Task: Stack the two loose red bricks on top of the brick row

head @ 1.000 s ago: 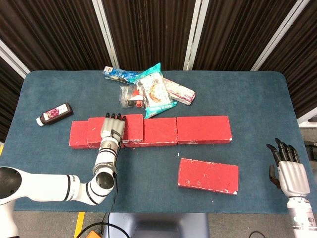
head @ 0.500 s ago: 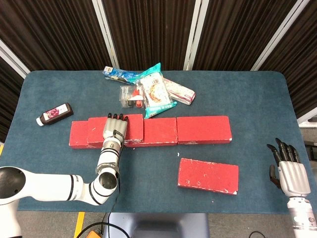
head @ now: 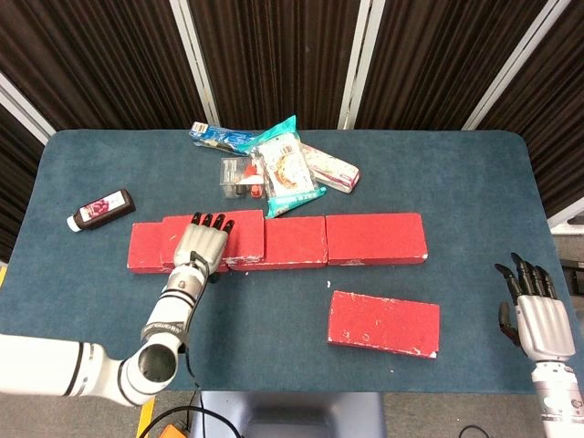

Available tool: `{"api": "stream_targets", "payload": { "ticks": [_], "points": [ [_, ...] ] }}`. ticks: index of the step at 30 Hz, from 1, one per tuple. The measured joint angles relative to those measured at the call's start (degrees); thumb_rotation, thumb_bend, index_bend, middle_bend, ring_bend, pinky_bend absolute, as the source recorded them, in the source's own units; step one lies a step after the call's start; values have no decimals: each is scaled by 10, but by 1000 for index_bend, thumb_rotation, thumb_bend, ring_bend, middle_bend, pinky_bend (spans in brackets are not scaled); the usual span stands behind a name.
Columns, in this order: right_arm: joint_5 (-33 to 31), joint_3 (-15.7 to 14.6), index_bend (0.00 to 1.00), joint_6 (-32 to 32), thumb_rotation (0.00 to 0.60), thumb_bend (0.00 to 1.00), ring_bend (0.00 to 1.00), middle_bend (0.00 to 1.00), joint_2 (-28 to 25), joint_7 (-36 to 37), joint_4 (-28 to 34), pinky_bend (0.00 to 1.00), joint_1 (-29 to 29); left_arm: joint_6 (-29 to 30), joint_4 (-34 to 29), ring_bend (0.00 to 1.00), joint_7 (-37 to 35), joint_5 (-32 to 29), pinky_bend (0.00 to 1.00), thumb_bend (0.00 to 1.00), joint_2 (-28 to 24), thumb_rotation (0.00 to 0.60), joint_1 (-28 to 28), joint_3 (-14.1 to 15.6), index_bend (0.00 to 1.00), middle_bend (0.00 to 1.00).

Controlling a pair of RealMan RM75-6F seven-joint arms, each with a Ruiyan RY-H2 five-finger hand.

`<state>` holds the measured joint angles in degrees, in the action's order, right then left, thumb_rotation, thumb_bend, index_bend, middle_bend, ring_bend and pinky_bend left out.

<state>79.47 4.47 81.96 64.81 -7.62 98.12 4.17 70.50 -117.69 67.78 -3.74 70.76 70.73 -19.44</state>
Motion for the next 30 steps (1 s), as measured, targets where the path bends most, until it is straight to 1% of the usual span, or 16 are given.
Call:
{"api": "stream_targets", "payload": {
  "ticks": [3, 6, 7, 9, 10, 12, 13, 15, 16, 17, 19, 20, 22, 25, 28, 30],
  "points": [
    [0, 0, 253, 0, 600, 712, 7, 78, 1, 0, 1, 0, 0, 6, -56, 0, -34, 90, 34, 240, -43, 600, -42, 20, 0, 0],
    [2, -1, 253, -1, 600, 712, 7, 78, 1, -2, 1, 0, 0, 14, -94, 0, -72, 205, 33, 241, -81, 600, -96, 54, 0, 0],
    [3, -2, 253, -1, 600, 712, 7, 78, 2, -3, 1, 0, 1, 19, -104, 0, -90, 257, 31, 241, -94, 600, -121, 70, 0, 0],
    [3, -3, 253, -3, 600, 712, 7, 78, 3, -4, 1, 0, 2, 28, -113, 0, -124, 339, 26, 240, -110, 600, -162, 96, 0, 0],
    [3, -3, 253, -5, 600, 712, 7, 78, 3, -5, 1, 0, 2, 35, -113, 0, -151, 396, 22, 240, -119, 600, -192, 113, 0, 0],
    [2, -3, 253, -6, 600, 712, 7, 78, 4, -6, 1, 0, 3, 50, -106, 0, -200, 484, 18, 240, -128, 600, -238, 140, 0, 0],
    [2, -3, 253, -6, 600, 712, 7, 78, 5, -8, 2, 0, 3, 64, -95, 0, -238, 543, 15, 240, -131, 600, -271, 158, 0, 0],
    [1, -3, 253, -6, 600, 712, 7, 78, 6, -10, 1, 0, 3, 88, -68, 0, -303, 628, 12, 240, -133, 600, -323, 184, 0, 0],
    [1, -3, 253, -6, 600, 712, 7, 78, 7, -12, 1, 0, 4, 107, -42, 0, -349, 678, 11, 240, -132, 600, -359, 199, 0, 0],
    [1, -3, 253, -7, 600, 712, 7, 78, 8, -13, 1, 0, 4, 122, -20, 0, -384, 710, 10, 240, -130, 600, -385, 210, 0, 0],
    [2, -3, 253, -6, 600, 712, 7, 78, 9, -14, 0, 0, 5, 160, 42, 0, -458, 767, 9, 239, -121, 600, -440, 231, 0, 0],
    [2, -3, 253, -6, 600, 712, 7, 78, 10, -15, 0, 0, 5, 177, 70, 0, -483, 783, 7, 239, -116, 600, -463, 237, 0, 0],
    [2, -3, 253, -6, 600, 712, 7, 78, 11, -16, -1, 0, 5, 218, 134, 0, -528, 810, 4, 238, -100, 600, -512, 249, 0, 0],
    [2, -4, 252, -9, 600, 712, 7, 78, 13, -17, -2, 0, 6, 271, 206, 0, -584, 834, 3, 238, -73, 600, -577, 257, 0, 0],
    [1, -4, 249, -13, 600, 708, 7, 78, 14, -20, -3, 0, 9, 295, 243, 0, -620, 848, 2, 239, -51, 600, -616, 257, 0, 0],
    [0, -5, 243, -16, 600, 648, 7, 78, 15, -21, -4, 0, 10, 298, 248, 0, -623, 855, 2, 238, -47, 600, -621, 255, 0, 0]
  ]
}}
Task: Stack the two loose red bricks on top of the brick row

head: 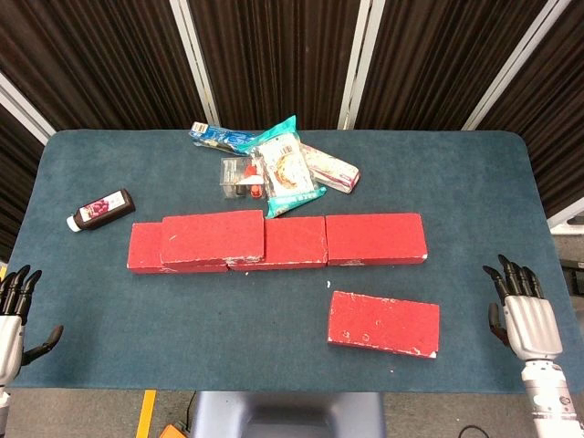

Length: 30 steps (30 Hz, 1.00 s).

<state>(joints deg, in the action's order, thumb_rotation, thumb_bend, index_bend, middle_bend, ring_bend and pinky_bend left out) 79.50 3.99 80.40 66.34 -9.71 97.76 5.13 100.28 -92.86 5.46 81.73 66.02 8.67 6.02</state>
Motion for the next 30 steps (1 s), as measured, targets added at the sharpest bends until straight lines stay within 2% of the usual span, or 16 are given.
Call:
{"api": "stream_targets", "payload": {
  "ticks": [9, 14, 17, 21, 25, 30],
  "points": [
    [-14, -4, 145, -51, 600, 172, 7, 80, 2, -26, 14, 0, 23, -9, 3, 0, -14, 16, 2, 239, -1, 600, -19, -17, 0, 0],
    [-30, -3, 67, -91, 600, 21, 2, 51, -5, -70, 52, 0, 49, -21, 1, 0, -16, 23, 2, 238, -3, 600, -24, -25, 0, 0],
    [-34, -2, 4, -105, 600, 0, 0, 29, -9, -84, 67, 0, 59, -27, 1, 0, -17, 26, 2, 239, -3, 600, -25, -27, 0, 0],
    [-65, 1, 0, -142, 600, 0, 0, 22, -17, -136, 116, 0, 87, -39, -1, 0, -20, 24, 2, 240, -5, 600, -28, -33, 0, 0],
    [-151, 6, 0, -186, 600, 0, 0, 11, -23, -216, 183, 0, 128, -49, -3, 0, -24, 19, 2, 239, -8, 600, -33, -43, 0, 0],
    [-247, 3, 0, -196, 600, 0, 0, 11, -14, -307, 245, 0, 179, -57, -5, 0, -27, 20, 2, 237, -11, 600, -36, -49, 0, 0]
  ]
}}
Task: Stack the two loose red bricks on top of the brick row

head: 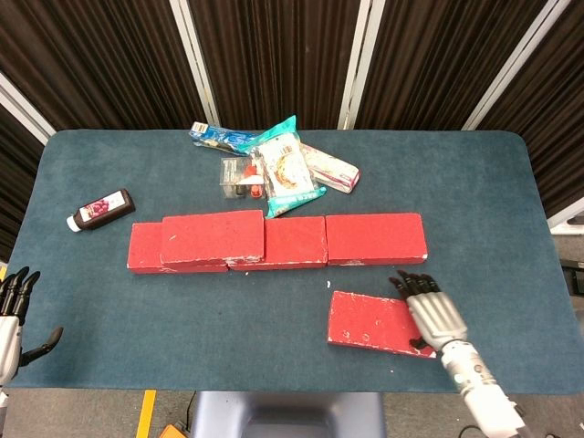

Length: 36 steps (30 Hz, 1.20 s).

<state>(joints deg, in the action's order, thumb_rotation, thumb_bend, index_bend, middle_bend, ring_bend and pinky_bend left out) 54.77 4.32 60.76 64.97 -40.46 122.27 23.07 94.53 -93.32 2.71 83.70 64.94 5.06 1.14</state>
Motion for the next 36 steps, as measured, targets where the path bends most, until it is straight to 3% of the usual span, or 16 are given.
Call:
{"api": "stream_targets", "payload": {
  "ticks": [6, 16, 36],
  "points": [
    [-57, -16, 0, 19, 600, 0, 0, 11, 36, -52, 19, 0, 40, -11, -4, 0, -4, -2, 2, 239, -4, 600, -5, -7, 0, 0],
    [-62, -48, 0, 53, 600, 0, 0, 11, 67, -56, 8, 0, 49, -24, -12, 0, -4, -5, 2, 239, -10, 600, -12, -17, 0, 0],
    [-91, -60, 0, 70, 600, 0, 0, 10, 96, -45, -36, 0, 70, -36, -18, 0, 1, -8, 2, 239, -10, 600, -21, -32, 0, 0]
  ]
}}
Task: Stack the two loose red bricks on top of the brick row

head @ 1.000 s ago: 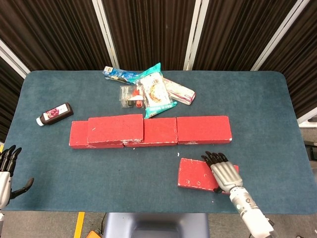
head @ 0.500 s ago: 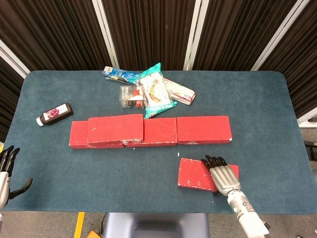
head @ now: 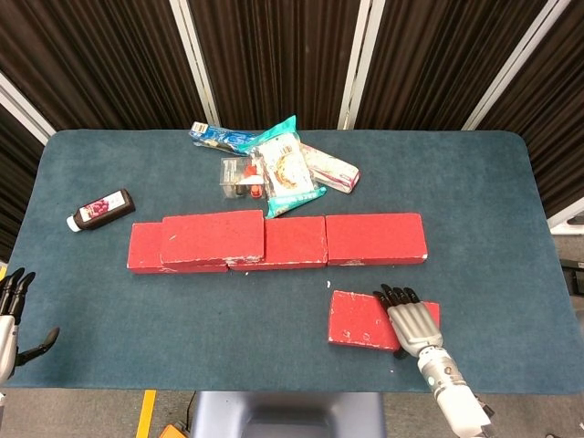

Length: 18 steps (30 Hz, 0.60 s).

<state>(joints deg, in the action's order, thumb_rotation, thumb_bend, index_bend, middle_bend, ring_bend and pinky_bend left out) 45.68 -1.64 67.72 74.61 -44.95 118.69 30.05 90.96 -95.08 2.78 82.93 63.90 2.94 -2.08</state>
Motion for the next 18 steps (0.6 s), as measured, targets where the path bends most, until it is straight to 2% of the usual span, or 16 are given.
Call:
{"api": "stream_targets", "payload": {
  "ticks": [6, 13, 18],
  "points": [
    [-4, -4, 6, 5, 600, 0, 24, 79, 8, 2, -9, 0, 3, -3, 0, 0, -2, 2, 2, 237, 0, 600, -2, -2, 0, 0],
    [1, -9, 46, 13, 600, 0, 142, 202, 15, 2, -14, 0, 6, -8, -2, 0, 2, 1, 2, 238, 0, 600, -3, -5, 0, 0],
    [4, -13, 61, 20, 600, 52, 182, 254, 20, 0, -17, 0, 6, -10, -3, 0, 4, 2, 2, 238, -1, 600, -4, -6, 0, 0]
  ]
}}
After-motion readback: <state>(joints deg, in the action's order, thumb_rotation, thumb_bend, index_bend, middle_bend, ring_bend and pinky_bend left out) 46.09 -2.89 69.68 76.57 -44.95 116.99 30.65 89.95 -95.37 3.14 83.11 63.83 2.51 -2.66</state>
